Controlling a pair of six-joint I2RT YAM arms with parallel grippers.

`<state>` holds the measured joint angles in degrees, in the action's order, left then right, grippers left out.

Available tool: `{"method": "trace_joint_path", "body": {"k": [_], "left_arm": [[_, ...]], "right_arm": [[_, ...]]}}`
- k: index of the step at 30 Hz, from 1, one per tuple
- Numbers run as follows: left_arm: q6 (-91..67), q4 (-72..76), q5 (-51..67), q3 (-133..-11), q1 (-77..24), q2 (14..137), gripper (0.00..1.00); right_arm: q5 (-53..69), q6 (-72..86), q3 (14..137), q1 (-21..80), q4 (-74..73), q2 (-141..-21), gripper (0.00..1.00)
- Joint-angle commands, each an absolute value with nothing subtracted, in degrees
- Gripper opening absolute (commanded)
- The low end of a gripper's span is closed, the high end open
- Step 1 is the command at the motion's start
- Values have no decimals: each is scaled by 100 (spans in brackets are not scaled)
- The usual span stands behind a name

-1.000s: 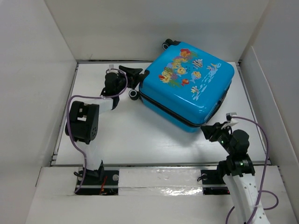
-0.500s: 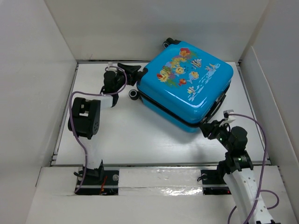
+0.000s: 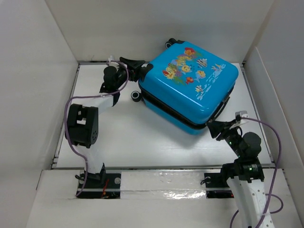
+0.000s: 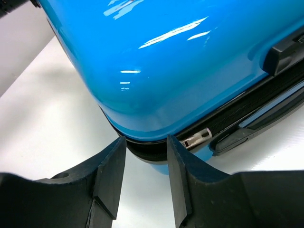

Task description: Pack the luggage

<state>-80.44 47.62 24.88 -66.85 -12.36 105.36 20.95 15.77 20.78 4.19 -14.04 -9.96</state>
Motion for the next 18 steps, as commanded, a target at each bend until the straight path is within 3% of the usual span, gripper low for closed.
{"method": "trace_joint_path", "body": {"k": [1,7,18], "left_arm": [[-8025,5573,2593,-7146,-1327,9572,0],[-8060,5617,2593,-6873,-1380,9510,0],[-7919,5730,2434,-6653,-1380,10072,0]], "right_arm": [[1987,1450,2425,404,-1818,-888,44],[1819,1599,2312,404,-1837,-651,35],[1898,1748,1786,404,-1829,-694,35]]}}
